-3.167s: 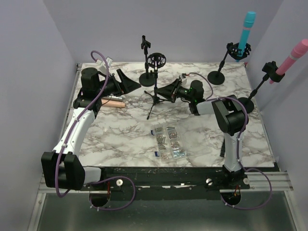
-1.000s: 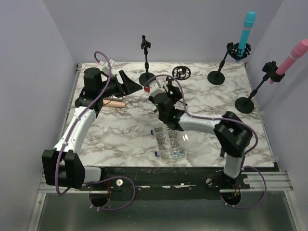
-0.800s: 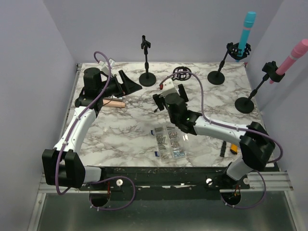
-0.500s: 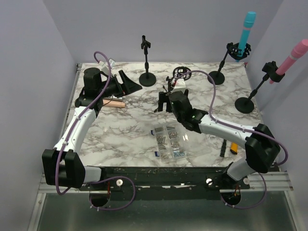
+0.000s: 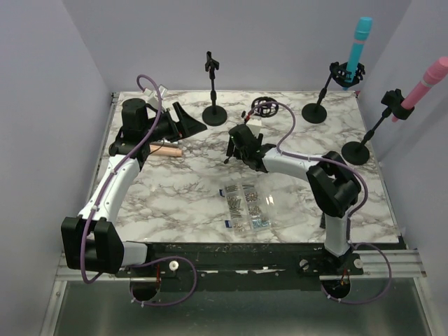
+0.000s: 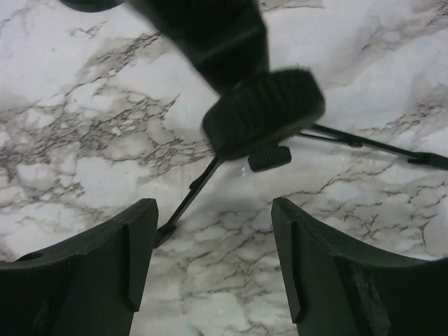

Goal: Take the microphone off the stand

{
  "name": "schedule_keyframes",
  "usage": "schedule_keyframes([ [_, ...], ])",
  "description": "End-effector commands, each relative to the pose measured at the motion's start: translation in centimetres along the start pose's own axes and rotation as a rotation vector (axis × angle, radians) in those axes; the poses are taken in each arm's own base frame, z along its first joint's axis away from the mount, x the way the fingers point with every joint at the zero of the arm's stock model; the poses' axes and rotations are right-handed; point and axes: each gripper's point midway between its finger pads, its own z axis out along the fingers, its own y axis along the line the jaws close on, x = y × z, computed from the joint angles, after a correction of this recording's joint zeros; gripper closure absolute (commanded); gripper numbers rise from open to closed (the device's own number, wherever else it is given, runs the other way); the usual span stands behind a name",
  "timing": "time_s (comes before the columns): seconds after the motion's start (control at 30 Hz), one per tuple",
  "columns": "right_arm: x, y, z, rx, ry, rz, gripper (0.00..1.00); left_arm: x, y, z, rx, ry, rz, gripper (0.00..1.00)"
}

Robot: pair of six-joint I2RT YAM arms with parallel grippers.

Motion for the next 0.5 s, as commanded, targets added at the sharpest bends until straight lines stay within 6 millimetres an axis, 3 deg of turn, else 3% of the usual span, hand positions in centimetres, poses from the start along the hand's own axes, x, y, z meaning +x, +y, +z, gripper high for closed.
schedule_keyframes([
  [0.0, -1.0, -1.2, 3.4, 0.051, -0.018, 0.037, 0.31, -0.6, -1.2, -0.2, 0.028, -0.016, 0.033, 0.17],
  [0.13, -2.0, -3.1, 6.0, 0.091, -0.025, 0.068, 0.45, -0.6, -1.6, -0.4, 0.041, -0.017, 0.032, 0.16],
  [0.47, -6.0, -3.6, 12.7, 0.062, -0.059, 0.000, 0.47, -0.7, -1.9, -0.4, 0.055, -0.016, 0.027, 0.16],
])
